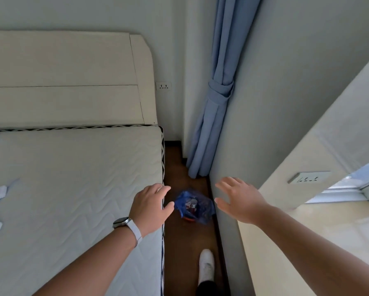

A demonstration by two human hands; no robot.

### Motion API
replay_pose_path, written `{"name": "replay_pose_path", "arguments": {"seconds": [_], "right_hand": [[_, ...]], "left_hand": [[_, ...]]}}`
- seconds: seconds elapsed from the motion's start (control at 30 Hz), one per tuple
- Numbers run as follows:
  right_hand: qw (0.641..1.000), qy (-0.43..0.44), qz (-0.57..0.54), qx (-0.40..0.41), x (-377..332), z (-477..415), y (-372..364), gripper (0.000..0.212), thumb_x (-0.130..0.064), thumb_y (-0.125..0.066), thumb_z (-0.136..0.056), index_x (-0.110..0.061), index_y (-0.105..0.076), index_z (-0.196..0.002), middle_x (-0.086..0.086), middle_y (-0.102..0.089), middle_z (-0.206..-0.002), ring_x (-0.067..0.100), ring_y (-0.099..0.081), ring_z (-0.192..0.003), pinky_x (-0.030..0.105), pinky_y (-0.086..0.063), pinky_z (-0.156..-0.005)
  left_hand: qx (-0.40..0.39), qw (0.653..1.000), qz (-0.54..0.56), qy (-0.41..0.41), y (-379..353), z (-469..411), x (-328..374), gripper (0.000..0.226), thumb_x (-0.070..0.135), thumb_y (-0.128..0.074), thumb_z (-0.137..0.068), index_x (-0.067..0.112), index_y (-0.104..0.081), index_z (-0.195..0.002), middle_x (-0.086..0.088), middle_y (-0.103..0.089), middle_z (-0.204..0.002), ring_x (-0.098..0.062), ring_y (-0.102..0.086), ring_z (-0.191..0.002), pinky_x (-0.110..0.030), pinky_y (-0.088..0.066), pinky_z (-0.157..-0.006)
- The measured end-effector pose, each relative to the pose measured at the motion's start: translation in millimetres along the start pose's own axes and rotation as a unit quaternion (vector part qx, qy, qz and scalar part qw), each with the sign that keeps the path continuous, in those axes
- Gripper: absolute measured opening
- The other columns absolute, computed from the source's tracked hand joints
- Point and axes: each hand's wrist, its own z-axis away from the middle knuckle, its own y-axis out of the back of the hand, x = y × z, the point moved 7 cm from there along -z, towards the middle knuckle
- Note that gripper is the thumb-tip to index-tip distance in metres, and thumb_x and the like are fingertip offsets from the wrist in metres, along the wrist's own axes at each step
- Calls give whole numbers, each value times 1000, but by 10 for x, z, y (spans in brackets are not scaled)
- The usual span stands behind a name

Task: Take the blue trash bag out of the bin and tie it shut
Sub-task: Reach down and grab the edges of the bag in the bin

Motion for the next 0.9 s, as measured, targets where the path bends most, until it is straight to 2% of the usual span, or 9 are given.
{"name": "replay_pose_path", "arguments": {"seconds": [0.37, 0.53, 0.73, 0.9], "right_hand": [[994, -25, -98, -47, 824, -1069, -657, 55, -53, -42, -92, -24, -44, -139, -5, -48, -140, 20, -47, -123, 36, -44, -97], [993, -17, -80, -85, 1051, -1440, -974, 51, -49, -44, -92, -21, -46, -134, 0, -53, -130, 22, -50, -117, 37, -46, -93], [985, -76, -119, -95, 1250, -1748, -1482, 49, -44, -48, -93, -18, -47, -135, 3, -53, -133, 23, -50, -119, 36, -44, -94], [967, -161, -171, -103, 1489, -2000, -2151, 54, -40, -53, -92, -13, -44, -139, 9, -51, -135, 28, -48, -121, 38, -42, -95]], "left_hand": [[-71, 993, 33, 92, -620, -1154, -212, 50, 32, -47, -84, 21, -51, -133, -3, -56, -137, -25, -50, -121, -39, -41, -98], [-121, 984, 47, 124, -978, -1498, -279, 50, 32, -48, -87, 21, -47, -136, -3, -53, -140, -25, -47, -125, -39, -39, -100], [-183, 971, 70, 139, -1500, -1835, -492, 52, 35, -48, -89, 20, -44, -139, -5, -50, -142, -27, -45, -127, -43, -41, -102], [-239, 964, 71, 92, -2237, -2081, -782, 50, 34, -50, -89, 18, -46, -136, -6, -54, -137, -27, -48, -123, -41, -43, -97]]}}
